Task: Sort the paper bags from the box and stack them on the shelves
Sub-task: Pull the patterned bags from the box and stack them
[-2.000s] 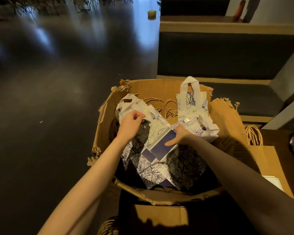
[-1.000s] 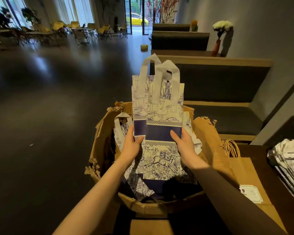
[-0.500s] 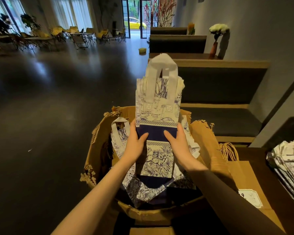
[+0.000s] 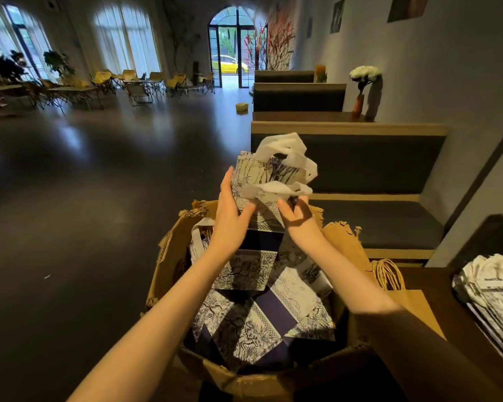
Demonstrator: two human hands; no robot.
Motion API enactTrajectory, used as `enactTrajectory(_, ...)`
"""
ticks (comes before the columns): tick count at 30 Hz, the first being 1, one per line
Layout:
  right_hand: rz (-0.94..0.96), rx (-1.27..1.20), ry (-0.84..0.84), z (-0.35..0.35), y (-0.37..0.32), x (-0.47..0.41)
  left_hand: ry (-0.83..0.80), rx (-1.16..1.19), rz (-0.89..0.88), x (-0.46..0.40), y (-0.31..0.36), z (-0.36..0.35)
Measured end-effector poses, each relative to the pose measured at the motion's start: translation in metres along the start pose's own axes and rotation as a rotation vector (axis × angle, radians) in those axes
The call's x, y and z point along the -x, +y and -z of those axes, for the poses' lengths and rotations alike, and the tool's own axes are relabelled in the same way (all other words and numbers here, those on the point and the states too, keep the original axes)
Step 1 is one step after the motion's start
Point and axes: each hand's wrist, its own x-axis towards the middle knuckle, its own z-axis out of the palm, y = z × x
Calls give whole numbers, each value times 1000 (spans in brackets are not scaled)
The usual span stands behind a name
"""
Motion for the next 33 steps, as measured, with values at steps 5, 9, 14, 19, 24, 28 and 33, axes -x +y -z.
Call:
enactTrajectory(5, 2, 6, -1, 2, -6, 3, -22, 35, -13, 0, 1, 1)
enactTrajectory(9, -65, 76, -67, -5, 20, 13, -32, 51, 114, 19, -19, -1)
enactTrajectory(14, -280, 109, -238, -20, 60, 20, -59, 87, 370, 38, -48, -1)
enactTrajectory(19, -224, 137, -174, -25, 87, 16, -45, 159, 469, 41, -56, 7)
enactTrajectory(24, -207, -45, -216, -19, 67, 7, -71, 173, 420, 35, -54, 21)
enactTrajectory(28, -347, -52, -321, -2, 75, 4, -5, 150, 462, 47, -61, 19)
enactTrajectory(33, -790, 19, -290, 33, 102, 11, 19, 143, 507, 53, -66, 19)
